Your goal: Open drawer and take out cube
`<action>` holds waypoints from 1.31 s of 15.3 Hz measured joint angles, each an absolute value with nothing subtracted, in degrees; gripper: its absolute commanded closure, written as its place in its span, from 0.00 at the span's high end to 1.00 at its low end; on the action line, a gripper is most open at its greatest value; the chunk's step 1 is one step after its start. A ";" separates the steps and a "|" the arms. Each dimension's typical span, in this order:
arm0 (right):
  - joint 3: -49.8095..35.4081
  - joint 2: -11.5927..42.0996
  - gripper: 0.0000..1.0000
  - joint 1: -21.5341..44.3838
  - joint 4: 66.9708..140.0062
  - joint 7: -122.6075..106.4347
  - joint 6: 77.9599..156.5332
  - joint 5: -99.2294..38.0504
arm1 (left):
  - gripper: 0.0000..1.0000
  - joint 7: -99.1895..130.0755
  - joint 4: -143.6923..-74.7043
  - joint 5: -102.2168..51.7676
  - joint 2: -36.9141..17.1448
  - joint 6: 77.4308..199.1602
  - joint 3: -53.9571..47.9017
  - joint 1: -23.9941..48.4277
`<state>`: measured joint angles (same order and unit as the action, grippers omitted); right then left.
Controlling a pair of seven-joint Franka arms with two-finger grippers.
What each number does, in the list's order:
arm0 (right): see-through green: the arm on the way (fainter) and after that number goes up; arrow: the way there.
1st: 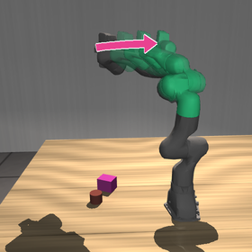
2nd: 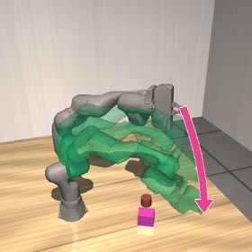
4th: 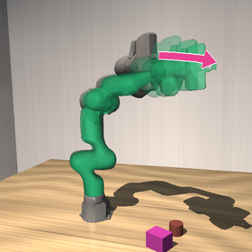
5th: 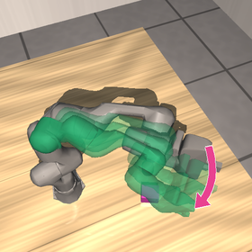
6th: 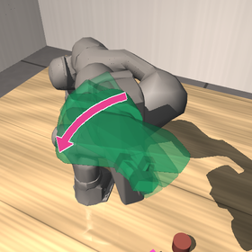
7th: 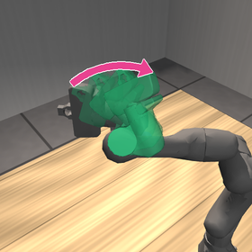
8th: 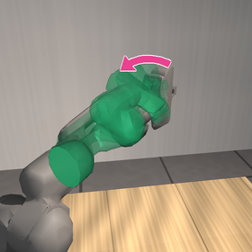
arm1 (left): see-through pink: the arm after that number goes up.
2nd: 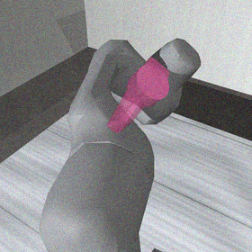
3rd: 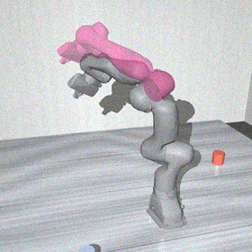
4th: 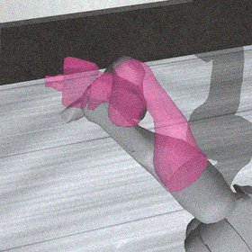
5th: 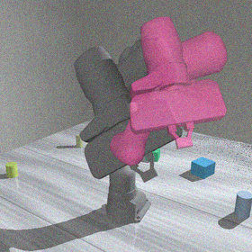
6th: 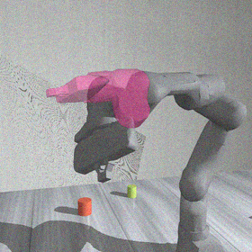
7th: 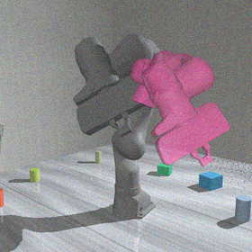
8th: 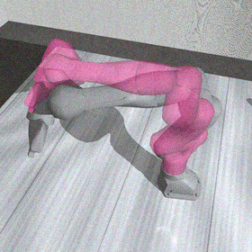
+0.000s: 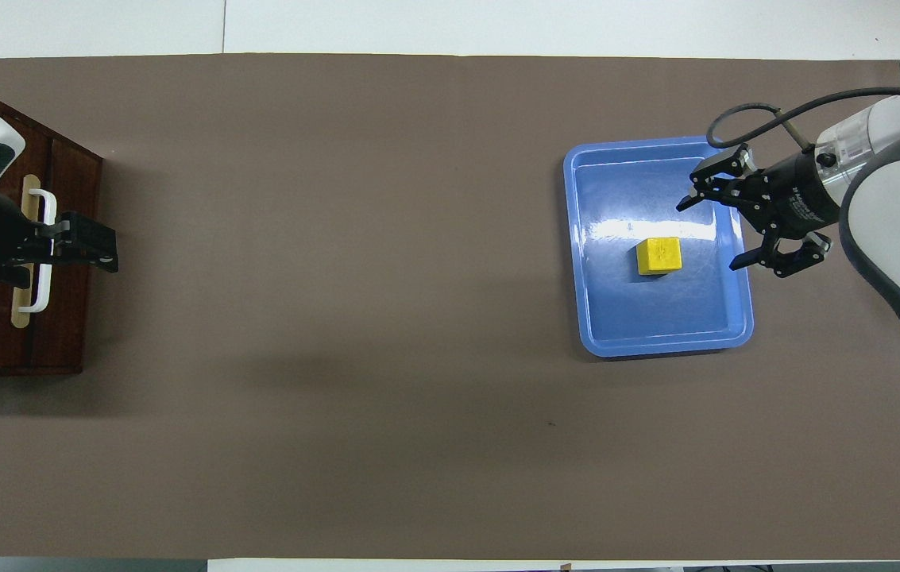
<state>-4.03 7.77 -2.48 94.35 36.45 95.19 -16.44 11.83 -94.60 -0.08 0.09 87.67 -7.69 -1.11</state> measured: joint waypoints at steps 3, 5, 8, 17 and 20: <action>-3.92 3.66 1.00 -2.55 94.14 20.30 92.46 -11.44 | 1.00 10.69 -93.93 -0.08 0.52 87.59 -7.14 -1.30; -3.92 0.87 1.00 -2.56 94.17 10.56 91.24 -6.71 | 1.00 8.87 -93.63 -0.09 0.89 86.96 -7.04 -1.48; -3.86 -1.05 1.00 -2.63 94.22 -5.34 90.52 -0.22 | 1.00 7.01 -93.41 -0.09 1.29 86.28 -6.97 -1.87; -3.36 -1.03 1.00 -4.22 90.25 -7.25 82.80 0.20 | 1.00 3.85 -93.29 -0.09 1.45 86.73 -5.79 -2.23; -3.38 -0.36 1.00 -4.22 90.42 -6.18 83.41 0.20 | 1.00 3.82 -93.29 -0.09 1.55 86.68 -5.80 -2.23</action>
